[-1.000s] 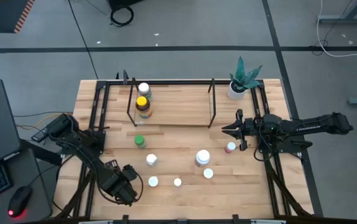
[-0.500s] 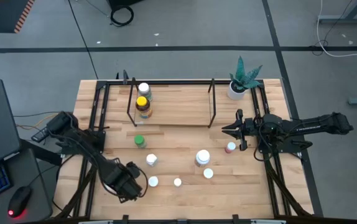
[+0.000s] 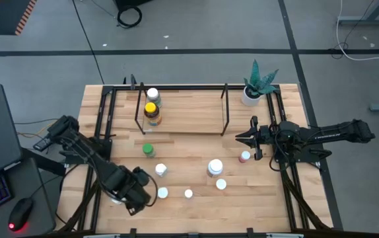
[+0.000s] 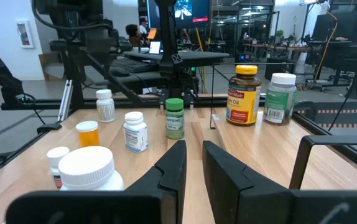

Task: Pick and place medicine bottles onto shelf by color
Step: Put the bottom white green pill bottle on the shelf

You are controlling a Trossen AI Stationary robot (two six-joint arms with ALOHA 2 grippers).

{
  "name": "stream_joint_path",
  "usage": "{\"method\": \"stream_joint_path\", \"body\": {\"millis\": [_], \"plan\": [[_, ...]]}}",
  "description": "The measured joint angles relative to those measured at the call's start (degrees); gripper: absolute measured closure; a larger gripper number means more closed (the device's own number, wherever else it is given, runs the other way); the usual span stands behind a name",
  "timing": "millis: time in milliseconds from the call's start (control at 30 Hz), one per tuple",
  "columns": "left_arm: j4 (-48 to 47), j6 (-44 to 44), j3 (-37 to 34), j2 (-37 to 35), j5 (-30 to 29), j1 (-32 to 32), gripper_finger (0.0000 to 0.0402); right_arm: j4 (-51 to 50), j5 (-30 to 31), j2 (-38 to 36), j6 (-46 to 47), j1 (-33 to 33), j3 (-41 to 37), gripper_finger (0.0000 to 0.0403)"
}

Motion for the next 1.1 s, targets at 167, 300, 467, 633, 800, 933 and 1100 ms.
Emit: {"method": "stream_joint_path", "body": {"millis": [167, 300, 467, 633, 800, 933, 1100], "plan": [[-2.6, -4.5, -1.8, 0.0, -0.3, -3.8, 0.0169, 0.0, 0.0, 0.0, 0.0, 0.0, 0.0, 0.0341], [-3.3, -7.5, -2.5, 0.0, -1.1, -5.9, 0.016, 0.0, 0.0, 0.0, 0.0, 0.0, 0.0, 0.0341], [-3.3, -9.0, -3.9, 0.1, -1.3, -7.8, 0.0159, 0.0, 0.0, 0.0, 0.0, 0.0, 0.0, 0.0341], [-2.9, -9.5, -3.9, 0.1, -1.5, -8.2, 0.0177, 0.1, 0.0, 0.0, 0.0, 0.0, 0.0, 0.0341], [-2.6, -10.6, -3.9, 0.1, -1.5, -8.2, 0.0188, 0.1, 0.0, 0.0, 0.0, 0.0, 0.0, 0.0341], [0.1, -10.7, -3.9, 0.1, -1.5, -8.2, 0.0194, 0.1, 0.0, 0.0, 0.0, 0.0, 0.0, 0.0341], [1.4, -13.1, -3.9, 0.1, -2.1, -9.8, 0.0194, 0.1, 0.0, 0.0, 0.0, 0.0, 0.0, 0.0341]]}}
